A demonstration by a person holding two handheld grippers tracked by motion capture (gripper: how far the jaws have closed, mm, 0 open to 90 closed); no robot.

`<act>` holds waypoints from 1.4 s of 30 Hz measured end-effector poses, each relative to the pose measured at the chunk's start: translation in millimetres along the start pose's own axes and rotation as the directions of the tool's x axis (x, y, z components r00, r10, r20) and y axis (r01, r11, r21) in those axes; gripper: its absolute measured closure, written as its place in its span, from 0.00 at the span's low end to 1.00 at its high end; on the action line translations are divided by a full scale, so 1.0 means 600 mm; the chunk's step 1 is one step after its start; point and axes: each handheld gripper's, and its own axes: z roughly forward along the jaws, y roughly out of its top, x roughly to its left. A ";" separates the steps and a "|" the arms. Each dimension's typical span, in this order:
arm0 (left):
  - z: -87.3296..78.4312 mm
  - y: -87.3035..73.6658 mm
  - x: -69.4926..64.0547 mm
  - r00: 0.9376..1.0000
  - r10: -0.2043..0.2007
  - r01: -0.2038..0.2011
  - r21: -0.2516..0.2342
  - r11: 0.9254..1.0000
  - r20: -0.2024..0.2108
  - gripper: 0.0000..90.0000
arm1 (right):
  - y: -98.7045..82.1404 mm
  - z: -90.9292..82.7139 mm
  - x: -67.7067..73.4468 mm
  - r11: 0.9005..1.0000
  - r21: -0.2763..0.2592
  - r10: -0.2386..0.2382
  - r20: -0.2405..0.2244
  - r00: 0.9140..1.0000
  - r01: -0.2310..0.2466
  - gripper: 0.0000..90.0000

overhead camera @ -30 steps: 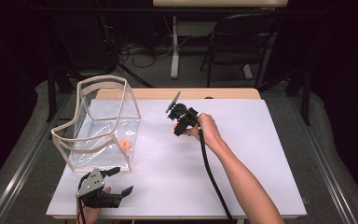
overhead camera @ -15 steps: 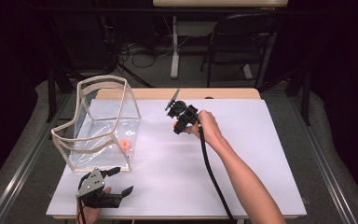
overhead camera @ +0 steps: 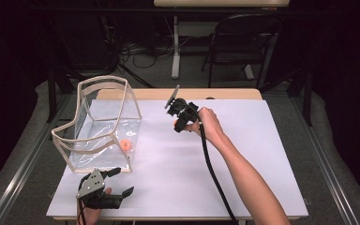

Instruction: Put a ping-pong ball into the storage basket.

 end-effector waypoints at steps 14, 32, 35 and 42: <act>0.001 0.000 0.000 1.000 -0.001 0.001 0.001 1.000 0.003 0.18 | 0.014 -0.015 0.003 1.000 0.008 -0.017 0.000 1.000 0.017 0.56; 0.001 0.000 0.000 1.000 -0.004 0.004 -0.002 1.000 0.005 0.18 | 0.030 -0.036 0.003 1.000 0.010 -0.029 0.007 1.000 0.029 0.56; 0.001 0.000 0.000 1.000 -0.003 0.003 0.000 1.000 0.002 0.18 | 0.033 -0.040 0.003 0.999 0.011 -0.030 0.009 0.999 0.030 0.56; 0.000 0.000 0.000 1.000 -0.003 0.003 -0.001 1.000 0.001 0.18 | 0.043 -0.050 0.003 0.999 0.003 -0.036 0.013 0.999 0.036 0.56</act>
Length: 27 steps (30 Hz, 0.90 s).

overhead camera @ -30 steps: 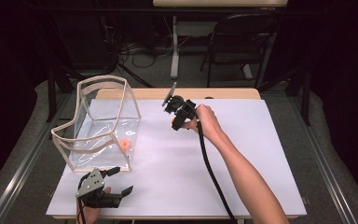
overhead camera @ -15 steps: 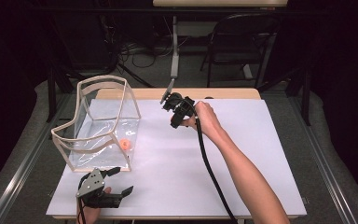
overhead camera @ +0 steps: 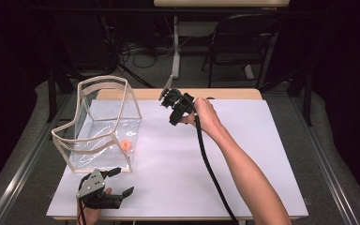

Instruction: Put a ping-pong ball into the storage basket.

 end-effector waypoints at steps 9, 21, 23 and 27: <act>0.000 0.000 0.000 1.000 -0.001 0.001 -0.003 1.000 0.004 0.18 | 0.012 -0.006 0.002 1.000 -0.012 -0.004 0.003 1.000 0.004 0.56; 0.001 0.000 -0.001 1.000 0.000 0.000 -0.001 1.000 0.007 0.18 | 0.024 -0.016 0.007 1.000 -0.031 -0.001 0.004 1.000 0.001 0.56; 0.002 0.000 -0.001 1.000 0.000 0.000 0.000 1.000 0.008 0.18 | 0.026 -0.018 0.007 0.999 -0.034 -0.005 0.007 1.000 0.005 0.56; 0.002 0.000 -0.001 1.000 0.000 0.000 -0.001 1.000 0.008 0.18 | 0.030 -0.022 0.008 0.999 -0.042 -0.002 0.006 1.000 0.002 0.56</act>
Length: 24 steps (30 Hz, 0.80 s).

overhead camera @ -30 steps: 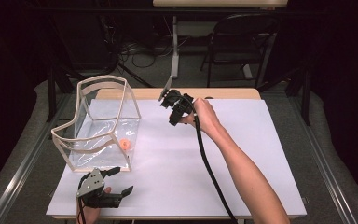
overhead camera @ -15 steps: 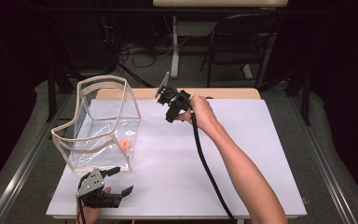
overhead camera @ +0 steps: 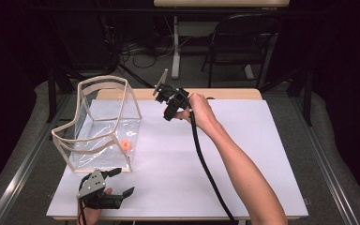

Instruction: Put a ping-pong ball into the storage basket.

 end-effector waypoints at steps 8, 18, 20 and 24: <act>-0.001 0.000 0.001 1.000 0.006 -0.006 0.001 1.000 -0.001 0.18 | 0.008 -0.003 0.003 1.000 -0.012 0.001 -0.001 1.000 -0.001 0.56; 0.000 0.000 -0.001 1.000 0.004 -0.004 -0.004 1.000 0.001 0.18 | 0.019 -0.016 0.006 1.000 -0.028 -0.010 0.007 1.000 0.010 0.56; -0.002 0.001 -0.002 1.000 0.008 -0.008 -0.007 1.000 -0.001 0.18 | 0.022 -0.020 0.006 0.999 -0.033 -0.010 0.007 1.000 0.010 0.56; -0.003 0.002 -0.002 1.000 0.012 -0.012 -0.012 1.000 -0.002 0.18 | 0.030 -0.030 0.009 0.999 -0.041 -0.018 0.013 1.000 0.018 0.56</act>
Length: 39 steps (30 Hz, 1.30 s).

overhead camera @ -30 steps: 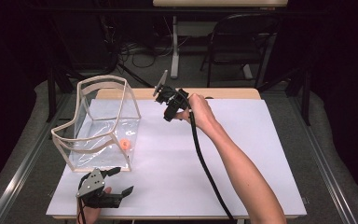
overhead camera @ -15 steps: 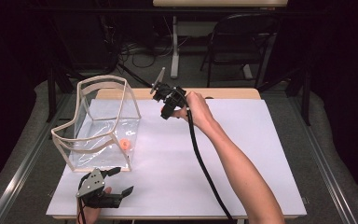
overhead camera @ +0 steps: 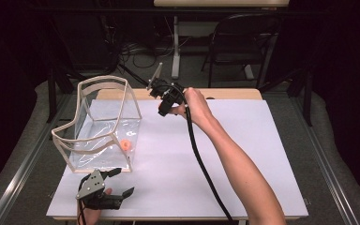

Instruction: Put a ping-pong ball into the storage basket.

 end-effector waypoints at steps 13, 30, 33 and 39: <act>0.000 -0.001 0.003 1.000 -0.006 0.006 0.001 1.000 -0.001 0.18 | 0.024 -0.007 0.009 1.000 -0.026 -0.009 -0.012 1.000 0.008 0.56; 0.000 -0.002 0.003 1.000 -0.009 0.009 -0.001 1.000 0.002 0.18 | 0.046 -0.023 0.018 0.998 -0.061 -0.025 -0.004 1.000 0.025 0.56; 0.000 -0.001 0.003 1.000 -0.006 0.006 0.005 1.000 -0.001 0.18 | 0.049 -0.028 0.020 0.997 -0.068 -0.030 -0.001 1.000 0.030 0.56; 0.001 -0.002 0.003 1.000 -0.008 0.008 0.000 1.000 0.003 0.18 | 0.055 -0.033 0.022 0.996 -0.081 -0.028 -0.005 1.000 0.027 0.56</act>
